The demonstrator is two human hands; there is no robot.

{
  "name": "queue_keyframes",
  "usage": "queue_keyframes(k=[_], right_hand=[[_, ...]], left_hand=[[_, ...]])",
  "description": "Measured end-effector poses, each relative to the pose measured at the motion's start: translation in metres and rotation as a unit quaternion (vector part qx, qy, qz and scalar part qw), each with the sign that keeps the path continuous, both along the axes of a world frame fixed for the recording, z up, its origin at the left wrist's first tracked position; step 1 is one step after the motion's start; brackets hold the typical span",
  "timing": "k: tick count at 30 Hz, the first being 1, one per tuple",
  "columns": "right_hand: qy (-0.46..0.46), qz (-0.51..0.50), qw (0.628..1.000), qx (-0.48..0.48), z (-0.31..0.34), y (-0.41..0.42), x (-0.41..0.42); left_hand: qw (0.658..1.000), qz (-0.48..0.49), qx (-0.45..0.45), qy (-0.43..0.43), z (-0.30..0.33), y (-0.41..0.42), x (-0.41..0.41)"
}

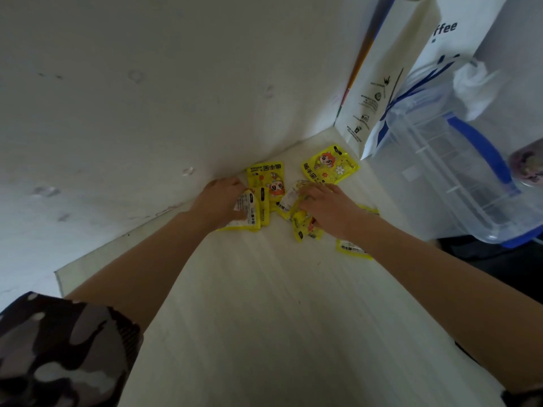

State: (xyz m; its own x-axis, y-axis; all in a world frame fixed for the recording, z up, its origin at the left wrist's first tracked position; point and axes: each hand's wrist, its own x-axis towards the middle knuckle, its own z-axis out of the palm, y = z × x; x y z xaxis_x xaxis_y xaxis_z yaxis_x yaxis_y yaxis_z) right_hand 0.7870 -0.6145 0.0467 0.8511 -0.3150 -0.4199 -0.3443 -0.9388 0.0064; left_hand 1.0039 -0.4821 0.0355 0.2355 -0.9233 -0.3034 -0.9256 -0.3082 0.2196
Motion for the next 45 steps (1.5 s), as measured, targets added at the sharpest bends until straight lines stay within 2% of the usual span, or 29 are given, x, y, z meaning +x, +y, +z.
queue_keyframes(k=[7, 15, 23, 26, 28, 31, 33, 40, 45], right_hand=[[-0.003, -0.008, 1.000, -0.019, -0.003, 0.001, -0.005], [0.017, -0.027, 0.999, -0.009, 0.007, 0.010, -0.005], [-0.018, -0.017, 1.000, 0.005, 0.020, 0.020, -0.019], [-0.060, -0.085, 0.994, 0.025, 0.026, 0.023, -0.030], [-0.106, -0.181, 0.975, 0.070, 0.030, 0.023, -0.041], [-0.166, -0.360, 0.902, 0.169, 0.028, 0.019, -0.061], [-0.171, -0.446, 0.860, 0.181, 0.022, 0.015, -0.075], [-0.153, -0.577, 0.778, 0.196, -0.006, 0.003, -0.099], [-0.125, -0.599, 0.768, 0.190, -0.012, 0.007, -0.091]], left_hand=[[0.999, 0.011, -0.044, -0.008, 0.002, 0.018, -0.006], [0.994, 0.027, -0.088, 0.055, 0.005, 0.035, -0.011], [0.995, 0.038, -0.063, 0.064, 0.007, 0.040, -0.018], [0.996, 0.036, -0.056, 0.059, 0.008, 0.042, -0.023], [0.996, 0.036, -0.054, 0.059, 0.009, 0.042, -0.027], [0.996, 0.038, -0.048, 0.066, 0.011, 0.041, -0.036], [0.995, 0.042, -0.046, 0.080, 0.011, 0.038, -0.043], [0.990, 0.056, -0.053, 0.121, 0.010, 0.032, -0.069], [0.984, 0.091, -0.061, 0.139, 0.010, 0.035, -0.085]])
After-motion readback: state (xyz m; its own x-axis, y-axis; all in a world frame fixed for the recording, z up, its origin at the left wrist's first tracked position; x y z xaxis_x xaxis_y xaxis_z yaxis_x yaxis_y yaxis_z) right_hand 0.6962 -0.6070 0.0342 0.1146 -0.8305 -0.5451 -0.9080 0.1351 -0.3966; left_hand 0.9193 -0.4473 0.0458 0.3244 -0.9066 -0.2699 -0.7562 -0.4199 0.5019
